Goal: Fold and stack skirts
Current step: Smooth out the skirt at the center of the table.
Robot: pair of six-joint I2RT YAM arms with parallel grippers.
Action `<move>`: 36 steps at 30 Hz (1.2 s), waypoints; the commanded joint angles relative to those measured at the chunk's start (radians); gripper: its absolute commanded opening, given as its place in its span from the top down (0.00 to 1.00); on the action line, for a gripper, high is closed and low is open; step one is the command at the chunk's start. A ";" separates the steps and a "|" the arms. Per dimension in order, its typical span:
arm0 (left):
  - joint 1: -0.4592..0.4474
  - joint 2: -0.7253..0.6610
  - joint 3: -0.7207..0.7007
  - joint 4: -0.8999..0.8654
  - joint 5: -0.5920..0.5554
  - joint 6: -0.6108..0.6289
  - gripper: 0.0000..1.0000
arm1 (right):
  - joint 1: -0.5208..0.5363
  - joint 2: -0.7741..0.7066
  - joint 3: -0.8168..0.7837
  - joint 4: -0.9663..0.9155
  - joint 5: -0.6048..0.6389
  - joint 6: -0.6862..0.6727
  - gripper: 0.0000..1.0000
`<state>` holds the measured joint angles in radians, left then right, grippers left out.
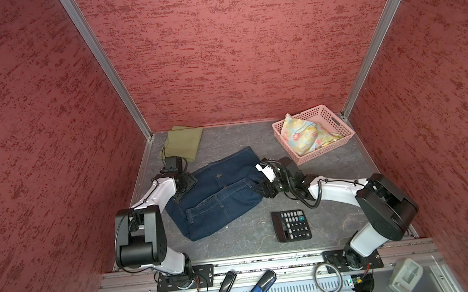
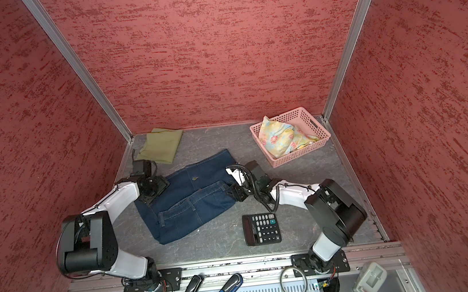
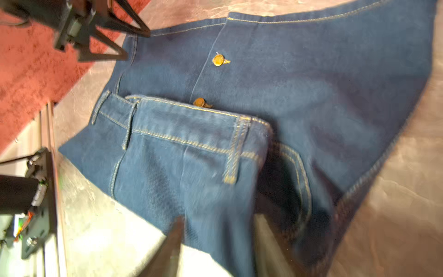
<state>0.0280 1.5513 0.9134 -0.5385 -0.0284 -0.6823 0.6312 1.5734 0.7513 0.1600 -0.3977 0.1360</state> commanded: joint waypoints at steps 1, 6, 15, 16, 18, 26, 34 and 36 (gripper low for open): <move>0.006 0.025 0.021 0.029 -0.003 0.013 0.16 | -0.011 -0.056 -0.020 0.081 0.104 0.048 0.24; 0.040 0.025 -0.014 0.054 0.038 -0.003 0.17 | -0.047 0.072 0.215 -0.114 0.254 0.124 0.20; 0.048 -0.081 -0.094 0.035 0.061 -0.014 0.18 | -0.084 0.494 0.752 -0.449 0.328 0.152 0.27; 0.048 -0.099 -0.104 0.030 0.070 -0.016 0.18 | -0.087 0.526 0.794 -0.473 0.339 0.157 0.27; 0.042 -0.127 -0.122 0.022 0.077 -0.017 0.18 | -0.087 0.569 0.849 -0.503 0.360 0.162 0.28; -0.024 -0.203 -0.153 -0.018 0.062 -0.038 0.19 | -0.102 0.697 0.969 -0.548 0.410 0.198 0.36; -0.043 -0.301 -0.028 -0.116 0.035 -0.022 0.19 | -0.104 0.845 1.158 -0.641 0.302 0.171 0.79; -0.045 -0.315 0.001 -0.134 0.033 -0.016 0.19 | -0.102 0.892 1.242 -0.679 0.277 0.153 0.84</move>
<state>-0.0097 1.2636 0.8707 -0.6292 0.0204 -0.7090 0.5320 2.4104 1.9205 -0.4381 -0.0704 0.3035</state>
